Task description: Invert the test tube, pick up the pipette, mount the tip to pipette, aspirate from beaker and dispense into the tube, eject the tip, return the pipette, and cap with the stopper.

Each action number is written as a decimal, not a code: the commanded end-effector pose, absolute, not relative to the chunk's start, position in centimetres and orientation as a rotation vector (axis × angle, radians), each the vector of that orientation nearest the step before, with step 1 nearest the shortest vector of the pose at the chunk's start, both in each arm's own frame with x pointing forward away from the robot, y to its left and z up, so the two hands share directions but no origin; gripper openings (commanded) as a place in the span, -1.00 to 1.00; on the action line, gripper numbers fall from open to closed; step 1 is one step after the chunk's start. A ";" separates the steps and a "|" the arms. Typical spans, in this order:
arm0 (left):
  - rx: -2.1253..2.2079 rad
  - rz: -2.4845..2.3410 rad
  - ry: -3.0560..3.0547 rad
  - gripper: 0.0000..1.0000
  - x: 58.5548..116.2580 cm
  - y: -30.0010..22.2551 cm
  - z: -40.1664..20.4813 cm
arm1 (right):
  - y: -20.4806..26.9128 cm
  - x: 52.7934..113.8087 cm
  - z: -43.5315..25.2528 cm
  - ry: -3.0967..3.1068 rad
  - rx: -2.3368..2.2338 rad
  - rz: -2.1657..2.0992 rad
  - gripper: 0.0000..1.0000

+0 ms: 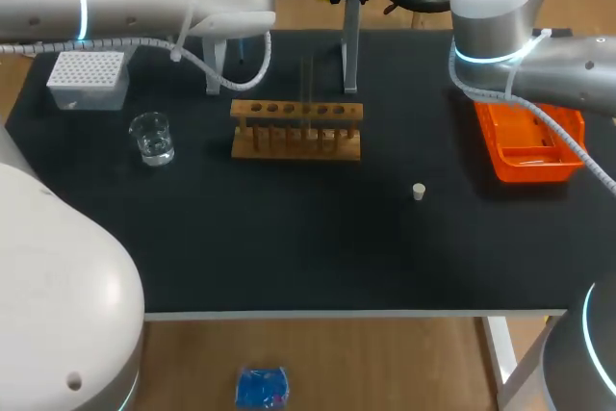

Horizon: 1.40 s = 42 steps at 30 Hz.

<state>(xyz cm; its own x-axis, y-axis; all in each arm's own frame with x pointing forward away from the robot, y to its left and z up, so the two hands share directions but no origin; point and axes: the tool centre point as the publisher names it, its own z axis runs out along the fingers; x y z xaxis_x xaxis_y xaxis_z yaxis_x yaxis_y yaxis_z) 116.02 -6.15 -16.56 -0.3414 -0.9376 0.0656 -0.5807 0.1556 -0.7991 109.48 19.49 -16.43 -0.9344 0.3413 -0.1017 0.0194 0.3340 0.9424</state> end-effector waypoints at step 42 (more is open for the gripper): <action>-0.506 -1.550 2.360 1.00 100.3 -7.7 -11.2 | 19.5 109.5 -16.4 2.325 0.323 1.631 1.00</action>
